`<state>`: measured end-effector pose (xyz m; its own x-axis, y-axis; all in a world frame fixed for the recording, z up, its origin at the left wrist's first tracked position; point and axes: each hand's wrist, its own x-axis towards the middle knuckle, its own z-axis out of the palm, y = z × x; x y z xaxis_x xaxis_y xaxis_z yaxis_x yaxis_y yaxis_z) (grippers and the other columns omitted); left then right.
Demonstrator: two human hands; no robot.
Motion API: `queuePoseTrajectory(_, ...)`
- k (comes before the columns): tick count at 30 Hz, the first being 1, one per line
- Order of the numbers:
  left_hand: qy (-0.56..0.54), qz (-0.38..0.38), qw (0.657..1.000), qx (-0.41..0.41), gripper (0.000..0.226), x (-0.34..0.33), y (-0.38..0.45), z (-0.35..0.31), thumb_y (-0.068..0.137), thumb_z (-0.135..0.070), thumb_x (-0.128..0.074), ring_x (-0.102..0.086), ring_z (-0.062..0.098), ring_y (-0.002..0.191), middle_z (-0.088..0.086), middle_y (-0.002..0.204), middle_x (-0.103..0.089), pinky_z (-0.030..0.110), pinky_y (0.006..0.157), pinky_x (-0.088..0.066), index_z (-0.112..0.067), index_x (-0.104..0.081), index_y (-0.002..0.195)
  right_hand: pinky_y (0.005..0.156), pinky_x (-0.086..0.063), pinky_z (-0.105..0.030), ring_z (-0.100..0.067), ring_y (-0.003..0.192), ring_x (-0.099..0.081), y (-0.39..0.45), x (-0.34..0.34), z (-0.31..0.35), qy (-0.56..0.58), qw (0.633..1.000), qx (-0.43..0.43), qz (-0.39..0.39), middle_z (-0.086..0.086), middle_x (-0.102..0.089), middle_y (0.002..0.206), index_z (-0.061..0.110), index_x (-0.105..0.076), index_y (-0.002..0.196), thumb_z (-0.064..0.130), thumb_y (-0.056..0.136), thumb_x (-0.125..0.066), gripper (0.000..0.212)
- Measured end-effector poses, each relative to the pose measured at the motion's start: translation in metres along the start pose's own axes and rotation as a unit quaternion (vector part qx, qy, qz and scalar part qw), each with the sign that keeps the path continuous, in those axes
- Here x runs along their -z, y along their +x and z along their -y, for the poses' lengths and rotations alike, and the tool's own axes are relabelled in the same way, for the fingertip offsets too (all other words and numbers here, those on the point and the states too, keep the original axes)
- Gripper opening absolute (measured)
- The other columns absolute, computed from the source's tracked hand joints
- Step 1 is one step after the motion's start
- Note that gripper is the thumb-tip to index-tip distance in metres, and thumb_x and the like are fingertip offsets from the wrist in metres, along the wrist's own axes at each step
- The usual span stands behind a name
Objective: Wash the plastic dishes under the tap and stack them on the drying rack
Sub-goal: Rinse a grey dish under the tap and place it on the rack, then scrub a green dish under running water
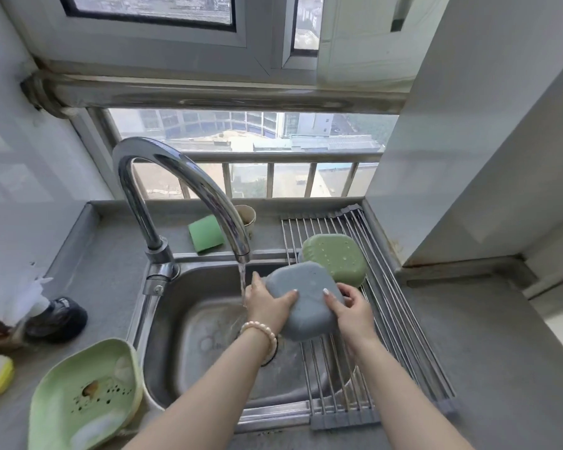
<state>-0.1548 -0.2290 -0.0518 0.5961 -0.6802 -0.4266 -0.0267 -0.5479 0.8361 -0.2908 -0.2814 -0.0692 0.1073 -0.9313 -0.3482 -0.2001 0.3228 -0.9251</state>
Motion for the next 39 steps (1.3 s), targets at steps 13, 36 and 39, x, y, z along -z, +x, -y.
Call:
queuePoseTrajectory(13,-0.048,0.11,0.992,-0.025,0.065,-0.072,0.057,-0.071,0.088,-0.01,-0.051,-0.045,0.019,0.117,0.001,0.142,-0.04,0.033,0.104,-0.037,-0.023,-0.027,0.147,0.093,-0.039,-0.034,-0.031,0.117,-0.052,0.088,0.037,0.016,-0.142,0.986,0.022,-0.087,-0.015,-0.055,0.129,0.004,-0.046,0.134,0.03,0.099,-0.047,0.044)
queuePoseTrajectory(36,0.117,0.159,0.98,-0.011,0.039,-0.041,0.038,-0.005,0.092,-0.026,-0.056,-0.059,0.018,0.109,0.006,0.123,-0.061,0.024,0.091,-0.046,-0.01,-0.055,0.128,0.093,-0.041,-0.041,-0.032,0.111,-0.049,0.071,0.024,0.016,-0.284,0.948,0.069,-0.128,-0.017,-0.049,0.123,0.009,-0.052,0.125,0.014,0.089,-0.053,0.037)
queuePoseTrajectory(39,0.183,0.209,0.961,-0.01,0.029,-0.01,0.022,0.021,0.091,-0.021,-0.058,-0.062,0.018,0.104,0.005,0.114,-0.067,0.026,0.089,-0.05,-0.01,-0.064,0.117,0.079,-0.038,-0.033,-0.029,0.095,-0.05,0.024,-0.013,0.003,-0.264,0.953,0.123,-0.083,-0.012,-0.051,0.101,0.008,-0.054,0.102,0.008,0.083,-0.058,0.019)
